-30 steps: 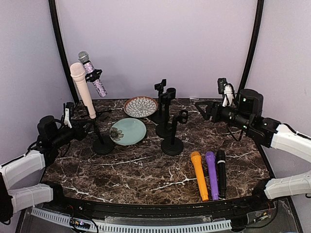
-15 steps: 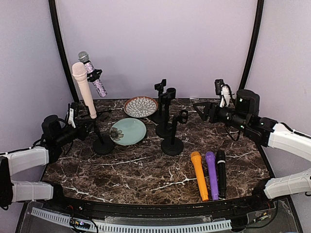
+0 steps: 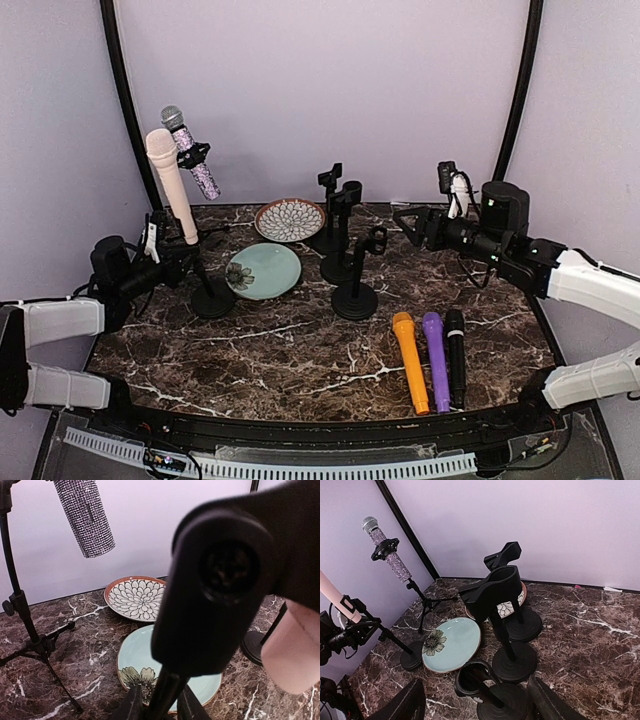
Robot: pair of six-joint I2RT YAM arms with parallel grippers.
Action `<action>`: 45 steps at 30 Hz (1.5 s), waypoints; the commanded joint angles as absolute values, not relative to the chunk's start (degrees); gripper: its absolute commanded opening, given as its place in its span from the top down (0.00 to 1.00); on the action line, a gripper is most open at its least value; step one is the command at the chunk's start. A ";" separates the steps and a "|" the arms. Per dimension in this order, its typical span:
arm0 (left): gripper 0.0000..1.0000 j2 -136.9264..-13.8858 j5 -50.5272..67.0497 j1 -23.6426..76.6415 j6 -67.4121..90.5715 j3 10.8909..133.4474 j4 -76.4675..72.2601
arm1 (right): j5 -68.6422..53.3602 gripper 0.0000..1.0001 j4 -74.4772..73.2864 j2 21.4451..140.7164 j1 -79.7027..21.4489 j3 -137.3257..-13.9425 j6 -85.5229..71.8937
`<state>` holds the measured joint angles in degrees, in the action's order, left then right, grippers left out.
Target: Remove the microphone from the stand
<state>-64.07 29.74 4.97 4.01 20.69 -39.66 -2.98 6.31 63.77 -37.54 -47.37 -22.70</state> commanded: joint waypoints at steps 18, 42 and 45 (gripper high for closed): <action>1.00 -51.94 25.62 12.32 -0.75 20.65 -34.62 | -2.34 0.29 7.24 62.93 -38.06 -52.25 -18.02; 1.00 -66.88 10.58 41.26 1.41 30.70 -46.16 | -2.10 0.21 20.39 68.90 -50.35 -56.70 -13.47; 1.00 -71.37 8.49 43.46 1.53 32.24 -49.02 | 2.42 0.20 21.92 71.66 -53.94 -57.46 -12.88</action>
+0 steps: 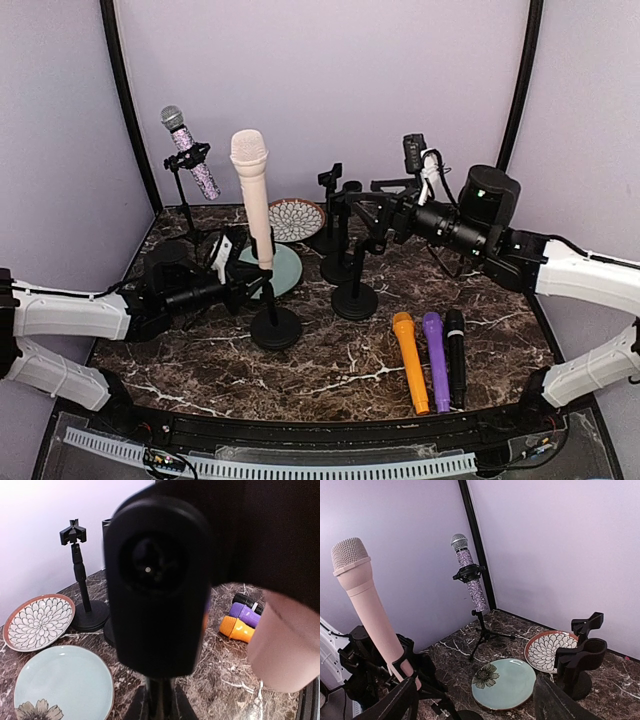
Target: Remove the microphone from the stand
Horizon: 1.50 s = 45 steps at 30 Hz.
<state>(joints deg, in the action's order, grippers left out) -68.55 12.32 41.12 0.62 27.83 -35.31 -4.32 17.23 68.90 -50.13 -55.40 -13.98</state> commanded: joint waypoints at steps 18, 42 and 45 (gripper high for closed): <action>1.00 -82.06 3.71 46.77 -0.97 35.36 -52.90 | 17.18 0.16 22.24 86.67 -67.36 -65.46 -8.13; 1.00 -81.69 12.34 46.60 -2.10 35.60 -49.06 | 18.37 0.51 17.12 94.94 -67.55 -74.29 -6.29; 1.00 -81.66 22.19 44.97 -0.86 34.73 -50.46 | 14.22 0.62 18.30 93.15 -66.64 -72.19 -4.52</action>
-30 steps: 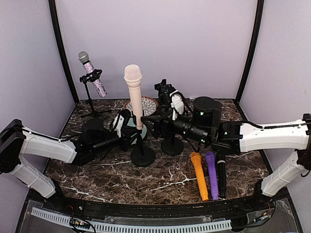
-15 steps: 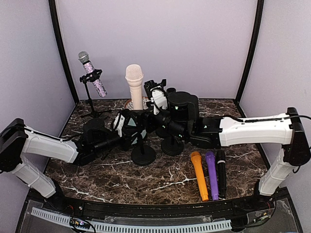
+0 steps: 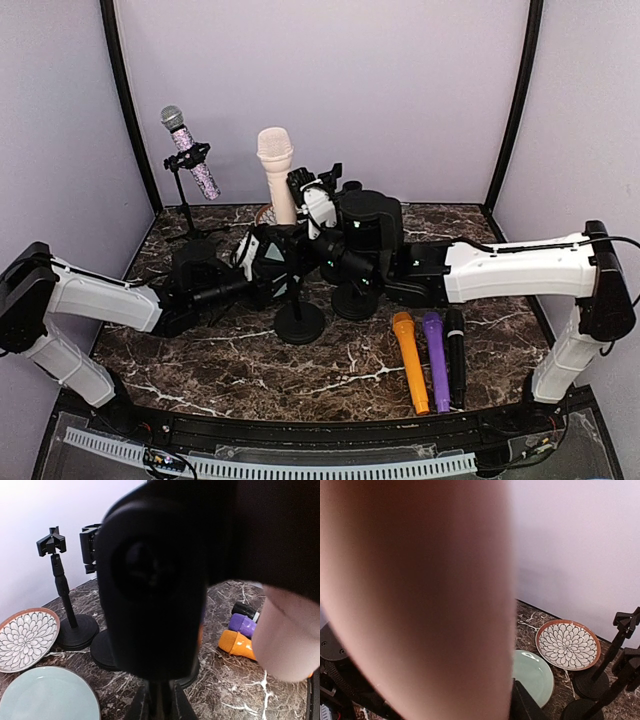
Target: Remove the microphone from the stand
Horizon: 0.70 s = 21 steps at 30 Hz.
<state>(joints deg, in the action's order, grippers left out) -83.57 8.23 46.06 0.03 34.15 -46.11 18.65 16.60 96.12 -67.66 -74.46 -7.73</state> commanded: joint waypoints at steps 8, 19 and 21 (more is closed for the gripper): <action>1.00 -82.08 40.64 37.99 1.56 34.74 -50.21 | 3.34 0.66 20.45 87.79 -62.55 -66.46 -3.94; 0.66 -80.85 34.28 37.06 -2.83 35.50 -44.39 | 11.21 0.69 19.20 88.94 -63.97 -66.58 -2.32; 0.44 -79.29 28.18 37.16 -2.46 35.24 -43.02 | 14.62 0.69 19.37 89.41 -65.05 -66.75 -1.32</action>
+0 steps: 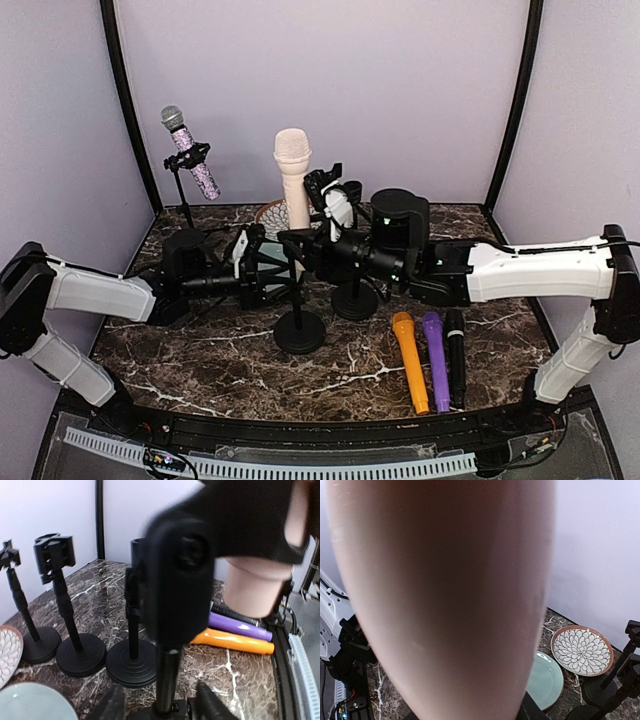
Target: Remove the microphone from the stand
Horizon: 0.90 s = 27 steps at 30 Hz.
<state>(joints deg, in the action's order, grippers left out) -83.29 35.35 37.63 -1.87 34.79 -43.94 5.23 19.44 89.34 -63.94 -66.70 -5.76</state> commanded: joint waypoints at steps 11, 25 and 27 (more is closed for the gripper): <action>0.32 -73.69 29.43 39.30 -1.56 32.54 -39.46 | 5.12 0.68 25.31 88.84 -64.64 -63.19 -0.31; 0.32 -79.99 40.90 37.78 -4.41 40.65 -33.78 | -16.25 0.67 35.12 84.21 -59.70 -56.00 -2.23; 0.34 -81.98 42.49 37.74 -4.66 42.58 -32.91 | -17.82 0.67 35.34 84.69 -59.34 -56.11 -2.56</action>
<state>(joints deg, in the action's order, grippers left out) -79.75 37.26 38.13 -3.25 38.76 -34.30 -10.96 30.92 85.56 -60.07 -56.62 -1.17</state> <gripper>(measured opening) 0.674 0.396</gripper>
